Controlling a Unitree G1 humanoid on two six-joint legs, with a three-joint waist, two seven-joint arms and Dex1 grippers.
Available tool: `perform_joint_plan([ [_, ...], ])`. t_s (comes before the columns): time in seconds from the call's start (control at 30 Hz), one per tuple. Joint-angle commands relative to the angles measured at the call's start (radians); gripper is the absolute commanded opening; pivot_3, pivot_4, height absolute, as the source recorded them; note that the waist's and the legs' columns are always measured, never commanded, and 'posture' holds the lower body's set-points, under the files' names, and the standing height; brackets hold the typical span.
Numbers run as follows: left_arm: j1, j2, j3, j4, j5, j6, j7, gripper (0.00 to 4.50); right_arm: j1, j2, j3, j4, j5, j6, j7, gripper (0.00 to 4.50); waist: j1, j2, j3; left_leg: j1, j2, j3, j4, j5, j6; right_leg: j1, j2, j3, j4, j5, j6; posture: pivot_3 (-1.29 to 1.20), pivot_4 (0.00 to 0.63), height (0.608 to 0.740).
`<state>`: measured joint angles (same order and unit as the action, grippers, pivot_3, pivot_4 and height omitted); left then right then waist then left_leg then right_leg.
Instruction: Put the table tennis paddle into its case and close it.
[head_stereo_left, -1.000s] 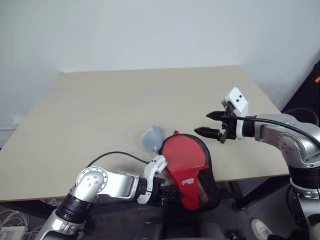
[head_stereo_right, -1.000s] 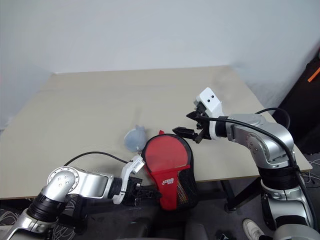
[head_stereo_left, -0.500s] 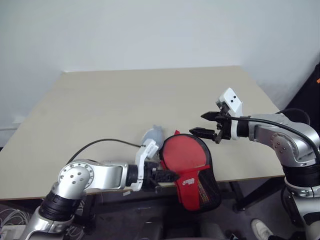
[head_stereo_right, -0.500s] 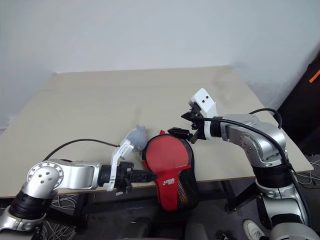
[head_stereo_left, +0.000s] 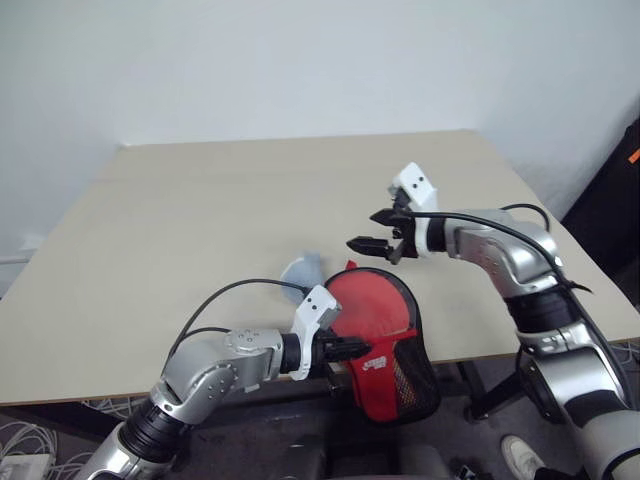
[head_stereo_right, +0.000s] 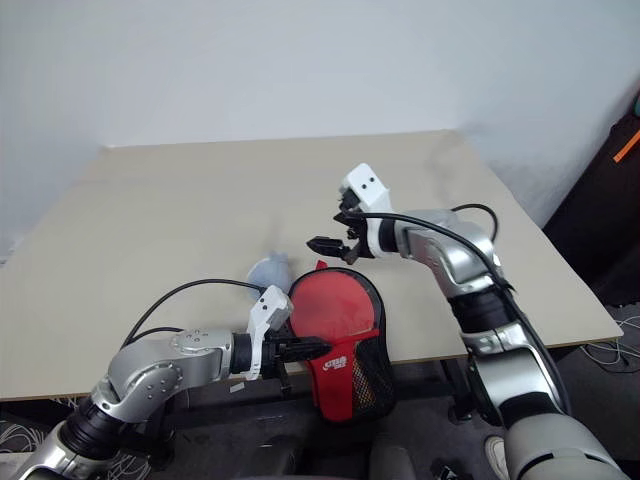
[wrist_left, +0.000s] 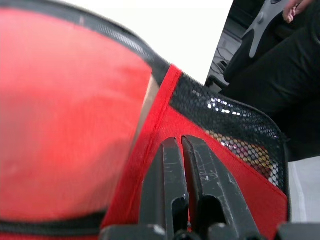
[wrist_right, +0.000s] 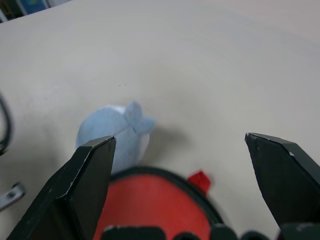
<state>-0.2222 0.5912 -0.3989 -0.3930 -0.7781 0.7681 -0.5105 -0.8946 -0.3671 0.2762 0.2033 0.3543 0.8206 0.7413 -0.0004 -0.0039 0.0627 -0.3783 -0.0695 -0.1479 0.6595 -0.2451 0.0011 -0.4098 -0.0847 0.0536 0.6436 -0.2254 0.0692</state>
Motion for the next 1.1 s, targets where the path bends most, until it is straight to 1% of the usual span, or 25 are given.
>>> perform_joint_plan([
  [0.03,0.003,-0.037,0.011,-0.004,0.091,-0.096,-0.05,0.05,-0.076,0.046,0.008,0.123,-0.046,-0.085,0.036,4.5,-0.001,0.0,0.0,0.0,0.0,0.0,0.0,0.0,0.0,0.0,0.0,0.0,0.0,0.0,0.0,0.0,0.0,0.698],
  [0.2,0.018,-0.107,0.03,0.056,0.176,-0.166,-0.065,0.05,-0.141,0.129,0.024,0.297,-0.089,-0.148,0.096,4.5,-0.002,0.003,0.001,0.001,0.0,0.0,0.0,0.0,0.0,0.0,0.001,0.0,0.001,0.0,0.0,0.0,0.0,0.698],
  [0.43,0.052,-0.182,0.051,0.165,0.286,-0.283,-0.09,0.05,-0.238,0.211,0.029,0.521,-0.15,-0.226,0.189,4.5,-0.011,0.004,0.0,0.001,0.0,-0.001,-0.001,0.0,0.0,-0.001,0.001,0.0,0.002,0.001,0.0,0.0,0.0,0.698],
  [0.63,0.076,-0.213,0.049,0.25,0.385,-0.386,-0.106,0.05,-0.311,0.254,0.02,0.662,-0.177,-0.242,0.277,4.5,-0.024,0.005,0.0,0.001,0.0,-0.002,-0.001,0.0,0.0,-0.001,0.001,0.0,0.002,0.001,0.0,0.0,0.0,0.698],
  [0.7,0.09,-0.219,0.042,0.266,0.413,-0.413,-0.117,0.05,-0.332,0.268,0.017,0.705,-0.187,-0.246,0.3,4.5,-0.026,0.006,0.0,0.001,0.0,-0.002,-0.001,0.0,0.0,-0.002,0.001,0.0,0.002,0.003,-0.003,0.0,0.0,0.698],
  [0.87,0.119,-0.231,0.029,0.27,0.45,-0.441,-0.145,0.05,-0.373,0.306,0.009,0.807,-0.221,-0.278,0.322,4.5,-0.026,0.007,-0.001,0.002,0.0,-0.002,-0.001,0.0,0.0,-0.002,0.001,0.0,0.003,0.003,-0.004,0.0,0.0,0.698],
  [1.1,0.127,-0.235,0.026,0.265,0.475,-0.432,-0.176,0.05,-0.409,0.392,-0.034,0.943,-0.254,-0.336,0.271,4.5,-0.027,0.007,-0.001,0.002,-0.001,-0.002,-0.002,0.0,0.0,-0.002,0.001,0.0,0.003,0.003,-0.003,0.0,0.0,0.698],
])
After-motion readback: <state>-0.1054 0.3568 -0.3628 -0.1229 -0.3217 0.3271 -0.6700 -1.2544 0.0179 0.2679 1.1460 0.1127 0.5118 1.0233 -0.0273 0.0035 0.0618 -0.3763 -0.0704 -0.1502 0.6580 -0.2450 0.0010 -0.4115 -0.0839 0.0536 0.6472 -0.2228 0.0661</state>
